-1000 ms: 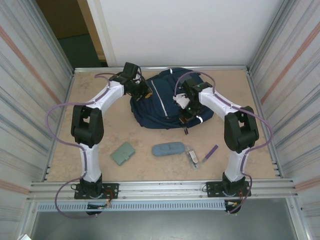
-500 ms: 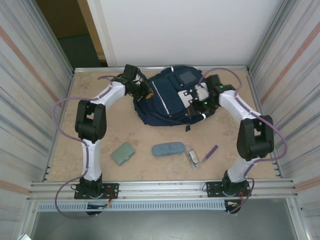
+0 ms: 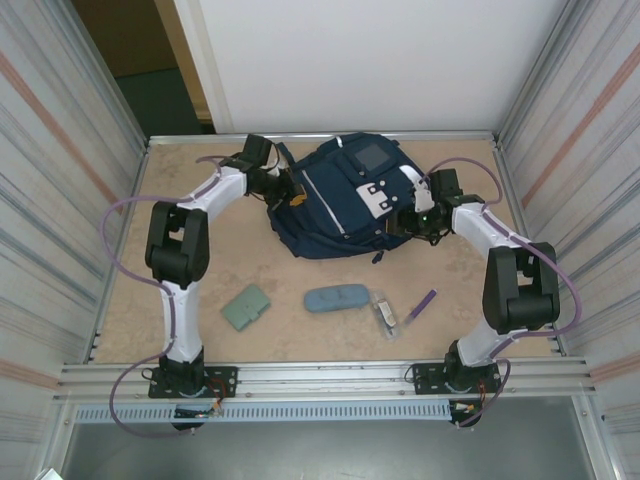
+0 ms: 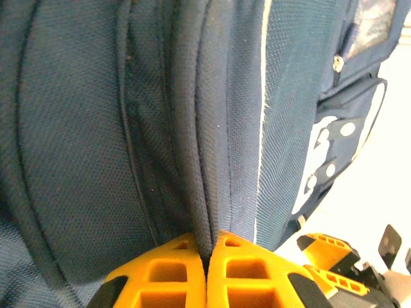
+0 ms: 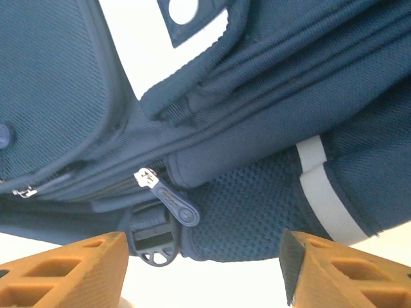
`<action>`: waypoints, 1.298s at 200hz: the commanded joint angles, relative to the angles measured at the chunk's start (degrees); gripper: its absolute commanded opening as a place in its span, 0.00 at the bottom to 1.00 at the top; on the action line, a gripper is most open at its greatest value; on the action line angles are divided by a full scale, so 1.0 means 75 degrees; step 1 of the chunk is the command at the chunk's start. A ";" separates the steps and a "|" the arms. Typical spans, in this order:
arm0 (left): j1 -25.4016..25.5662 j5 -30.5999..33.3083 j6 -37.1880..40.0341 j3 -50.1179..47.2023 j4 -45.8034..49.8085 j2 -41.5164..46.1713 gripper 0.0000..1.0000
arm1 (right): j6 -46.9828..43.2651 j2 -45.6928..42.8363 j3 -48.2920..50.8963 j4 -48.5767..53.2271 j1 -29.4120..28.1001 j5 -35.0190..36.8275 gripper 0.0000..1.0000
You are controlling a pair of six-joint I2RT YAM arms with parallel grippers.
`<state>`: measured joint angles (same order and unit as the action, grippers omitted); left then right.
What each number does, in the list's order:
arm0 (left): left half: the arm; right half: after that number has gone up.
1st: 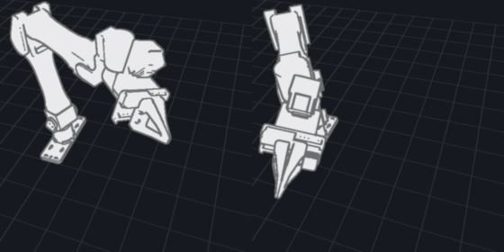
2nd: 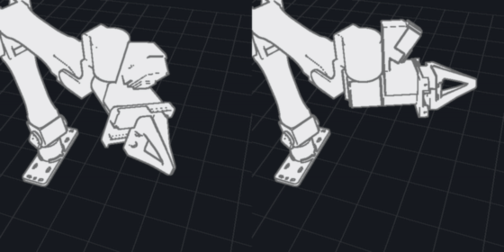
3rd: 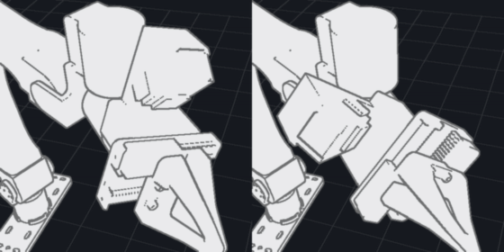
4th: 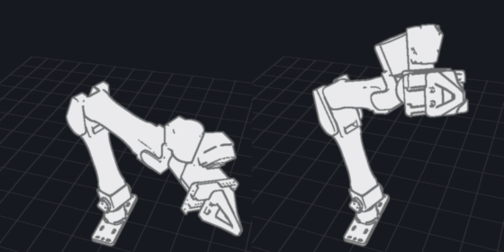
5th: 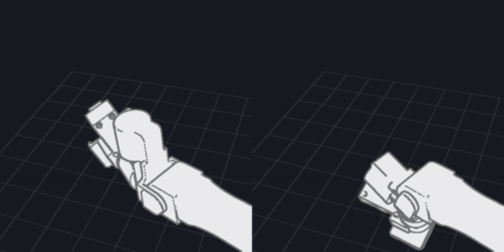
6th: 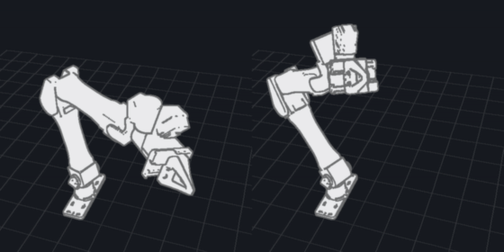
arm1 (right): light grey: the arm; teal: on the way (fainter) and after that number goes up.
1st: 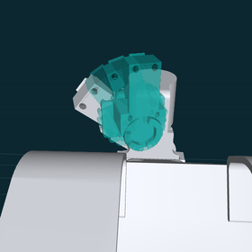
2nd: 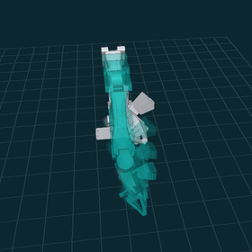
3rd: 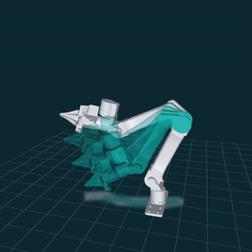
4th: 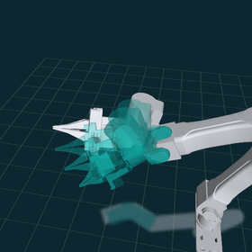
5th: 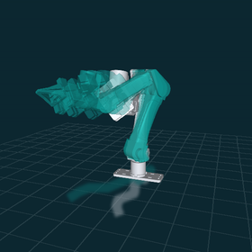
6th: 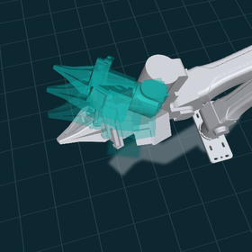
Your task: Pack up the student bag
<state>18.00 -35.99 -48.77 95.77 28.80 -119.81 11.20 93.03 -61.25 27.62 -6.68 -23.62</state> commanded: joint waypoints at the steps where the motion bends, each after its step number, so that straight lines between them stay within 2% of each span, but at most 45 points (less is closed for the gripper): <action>1: 0.0015 -0.0582 0.0489 0.0016 0.0324 0.0603 0.00 | 0.0295 0.0320 -0.0097 -0.0176 0.0052 -0.0688 0.63; 28: -0.0055 -0.0752 0.0666 -0.0110 0.0602 0.0809 0.00 | -0.0145 0.0919 -0.0868 0.0590 0.0058 -0.1008 0.63; 64: -0.0078 -0.0735 0.1245 -0.0101 0.1302 0.0977 0.00 | -0.0592 0.1406 -0.1409 0.0818 0.0159 -0.1439 0.61; 105: -0.0084 -0.0654 0.1354 -0.0321 0.1419 0.1206 0.00 | -0.0757 0.1389 -0.1182 0.0795 0.0006 -0.2056 0.59; 129: -0.0090 -0.0599 0.1318 -0.0335 0.1389 0.1176 0.00 | -0.0940 0.1355 -0.0872 0.0957 -0.0266 -0.1615 0.58; 158: -0.0091 -0.0711 0.0998 -0.0292 0.1153 0.1048 0.00 | -0.1192 0.1494 -0.0761 0.1456 -0.0670 -0.1295 0.50; 195: -0.0073 -0.0745 0.0797 -0.0060 0.1053 0.0887 0.00 | -0.1513 0.1567 -0.0742 0.1804 -0.1009 -0.0484 0.46; 228: -0.0065 -0.0674 0.0770 -0.0013 0.1047 0.0811 0.00 | -0.1357 0.1534 -0.0775 0.1651 -0.0803 -0.1188 0.27; 259: -0.0090 -0.0663 0.0901 0.0105 0.1081 0.0672 0.00 | -0.1292 0.1571 -0.0693 0.1691 -0.0769 -0.1832 0.27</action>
<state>17.30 -37.95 -42.19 93.84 37.47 -114.65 1.04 103.90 -67.35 38.15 -12.27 -32.38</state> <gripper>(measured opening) 0.046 0.260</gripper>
